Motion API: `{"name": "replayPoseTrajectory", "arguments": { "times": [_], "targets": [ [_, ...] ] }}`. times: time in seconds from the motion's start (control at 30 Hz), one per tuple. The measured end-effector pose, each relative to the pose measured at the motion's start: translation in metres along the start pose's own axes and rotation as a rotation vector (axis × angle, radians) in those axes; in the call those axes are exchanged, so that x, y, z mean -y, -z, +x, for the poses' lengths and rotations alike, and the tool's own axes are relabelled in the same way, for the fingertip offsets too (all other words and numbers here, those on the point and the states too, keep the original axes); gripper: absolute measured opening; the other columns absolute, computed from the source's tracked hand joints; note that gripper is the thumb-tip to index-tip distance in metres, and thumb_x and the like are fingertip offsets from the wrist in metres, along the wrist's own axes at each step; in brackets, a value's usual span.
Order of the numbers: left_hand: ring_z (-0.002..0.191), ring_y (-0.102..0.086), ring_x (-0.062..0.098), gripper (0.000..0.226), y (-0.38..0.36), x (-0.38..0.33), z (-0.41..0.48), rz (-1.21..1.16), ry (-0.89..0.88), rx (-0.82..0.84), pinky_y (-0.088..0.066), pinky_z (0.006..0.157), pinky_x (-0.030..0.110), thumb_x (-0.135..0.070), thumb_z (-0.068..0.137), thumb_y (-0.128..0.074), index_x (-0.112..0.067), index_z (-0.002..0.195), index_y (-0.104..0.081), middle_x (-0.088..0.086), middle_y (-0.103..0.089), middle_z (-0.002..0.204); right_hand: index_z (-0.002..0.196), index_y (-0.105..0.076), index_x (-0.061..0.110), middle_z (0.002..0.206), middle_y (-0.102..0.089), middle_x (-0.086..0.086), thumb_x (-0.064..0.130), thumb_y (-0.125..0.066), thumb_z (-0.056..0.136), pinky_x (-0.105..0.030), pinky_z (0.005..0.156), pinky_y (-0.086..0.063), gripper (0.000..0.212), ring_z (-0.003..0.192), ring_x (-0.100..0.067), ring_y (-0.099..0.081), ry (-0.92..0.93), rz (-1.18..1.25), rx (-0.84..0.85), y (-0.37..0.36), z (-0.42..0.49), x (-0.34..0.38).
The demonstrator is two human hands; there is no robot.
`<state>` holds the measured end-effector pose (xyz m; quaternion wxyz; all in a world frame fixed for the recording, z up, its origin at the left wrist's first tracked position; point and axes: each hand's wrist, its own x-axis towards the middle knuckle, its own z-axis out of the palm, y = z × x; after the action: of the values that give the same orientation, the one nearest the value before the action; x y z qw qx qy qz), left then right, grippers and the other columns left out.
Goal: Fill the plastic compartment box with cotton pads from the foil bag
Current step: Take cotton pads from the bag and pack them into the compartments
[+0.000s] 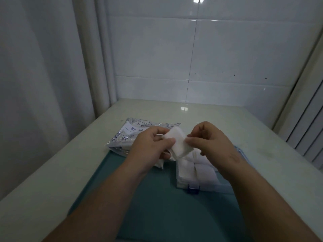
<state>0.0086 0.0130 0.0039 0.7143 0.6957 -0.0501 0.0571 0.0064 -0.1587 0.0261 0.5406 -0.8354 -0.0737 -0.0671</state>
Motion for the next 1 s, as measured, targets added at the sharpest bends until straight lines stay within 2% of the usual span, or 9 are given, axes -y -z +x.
{"name": "replayPoseTrajectory", "arguments": {
  "times": [0.13, 0.27, 0.4, 0.47, 0.57, 0.63, 0.77, 0.9, 1.0],
  "targets": [
    [0.063, -0.065, 0.015, 0.012, -0.007, 0.001, 0.000, 0.019, -0.013, 0.032, -0.052, 0.056, 0.027, -0.007, 0.089, -0.066, -0.017, 0.094, -0.066, 0.004, -0.072, 0.074, 0.090, -0.055, 0.017, 0.087, -0.070, 0.004, 0.020, -0.068, 0.087, -0.028, 0.066, -0.056, 0.014, 0.079, -0.015, -0.066, -0.008, -0.060, 0.036, 0.010, 0.000, 0.001],
    [0.070, -0.068, 0.019, 0.012, -0.016, 0.001, 0.003, 0.020, 0.016, 0.032, -0.053, 0.061, 0.029, -0.009, 0.089, -0.068, -0.017, 0.097, -0.066, 0.007, -0.072, 0.081, 0.085, -0.058, 0.010, 0.085, -0.068, -0.005, 0.014, -0.066, 0.087, -0.027, 0.066, -0.057, 0.010, 0.078, -0.020, -0.065, -0.020, -0.066, 0.042, 0.017, 0.001, -0.001],
    [0.069, -0.069, 0.015, 0.014, -0.027, -0.008, 0.002, 0.021, 0.004, 0.027, -0.053, 0.057, 0.024, -0.008, 0.088, -0.068, -0.020, 0.093, -0.065, 0.006, -0.072, 0.083, 0.088, -0.056, 0.012, 0.091, -0.070, -0.005, 0.011, -0.064, 0.089, -0.026, 0.063, -0.056, 0.008, 0.080, -0.022, -0.067, -0.080, 0.010, 0.130, 0.026, -0.001, 0.000],
    [0.075, -0.071, 0.018, 0.015, -0.033, -0.010, 0.001, 0.054, 0.017, 0.004, -0.057, 0.060, 0.027, -0.011, 0.087, -0.070, -0.020, 0.097, -0.064, 0.008, -0.071, 0.089, 0.091, -0.056, 0.011, 0.092, -0.070, -0.008, 0.009, -0.065, 0.088, -0.025, 0.062, -0.053, 0.010, 0.077, -0.023, -0.067, -0.095, 0.005, 0.126, 0.032, -0.003, 0.001],
    [0.083, -0.070, 0.021, 0.027, -0.045, -0.010, 0.000, 0.153, 0.019, -0.065, -0.061, 0.073, 0.038, -0.021, 0.082, -0.076, -0.026, 0.101, -0.057, 0.008, -0.069, 0.097, 0.091, -0.058, 0.007, 0.090, -0.071, -0.012, 0.005, -0.067, 0.086, -0.030, 0.063, -0.058, 0.010, 0.071, -0.022, -0.067, -0.116, -0.001, 0.100, 0.044, -0.005, 0.004],
    [0.080, -0.066, 0.016, 0.028, -0.055, -0.012, -0.003, 0.268, -0.020, -0.075, -0.059, 0.076, 0.038, -0.020, 0.080, -0.078, -0.023, 0.095, -0.055, 0.003, -0.067, 0.092, 0.092, -0.061, 0.003, 0.089, -0.070, -0.013, 0.003, -0.068, 0.084, -0.030, 0.063, -0.060, 0.011, 0.068, -0.022, -0.068, -0.142, -0.036, 0.083, 0.052, -0.006, 0.006],
    [0.072, -0.063, 0.016, 0.023, -0.075, -0.012, -0.008, 0.488, -0.058, 0.066, -0.056, 0.074, 0.036, -0.014, 0.076, -0.079, -0.021, 0.072, -0.057, 0.000, -0.066, 0.078, 0.083, -0.068, 0.005, 0.089, -0.069, -0.015, 0.002, -0.072, 0.079, -0.030, 0.062, -0.061, 0.006, 0.072, -0.026, -0.069, -0.234, -0.172, 0.090, 0.071, -0.011, -0.002],
    [0.065, -0.060, 0.010, 0.017, -0.093, -0.006, -0.010, 0.592, -0.061, 0.151, -0.049, 0.061, 0.023, -0.017, 0.080, -0.075, -0.027, 0.076, -0.062, -0.007, -0.061, 0.072, 0.078, -0.072, 0.007, 0.081, -0.070, -0.015, 0.003, -0.074, 0.079, -0.030, 0.064, -0.060, 0.004, 0.067, -0.022, -0.065, -0.301, -0.246, 0.122, 0.088, -0.017, -0.013],
    [0.070, -0.057, 0.006, 0.008, -0.103, -0.004, -0.013, 0.696, -0.097, 0.171, -0.043, 0.062, 0.021, -0.024, 0.085, -0.070, -0.029, 0.087, -0.065, -0.009, -0.060, 0.078, 0.083, -0.072, 0.005, 0.077, -0.069, -0.014, 0.005, -0.075, 0.080, -0.026, 0.059, -0.058, 0.005, 0.063, -0.019, -0.066, -0.344, -0.260, 0.141, 0.093, -0.020, -0.018]
  ]
}}
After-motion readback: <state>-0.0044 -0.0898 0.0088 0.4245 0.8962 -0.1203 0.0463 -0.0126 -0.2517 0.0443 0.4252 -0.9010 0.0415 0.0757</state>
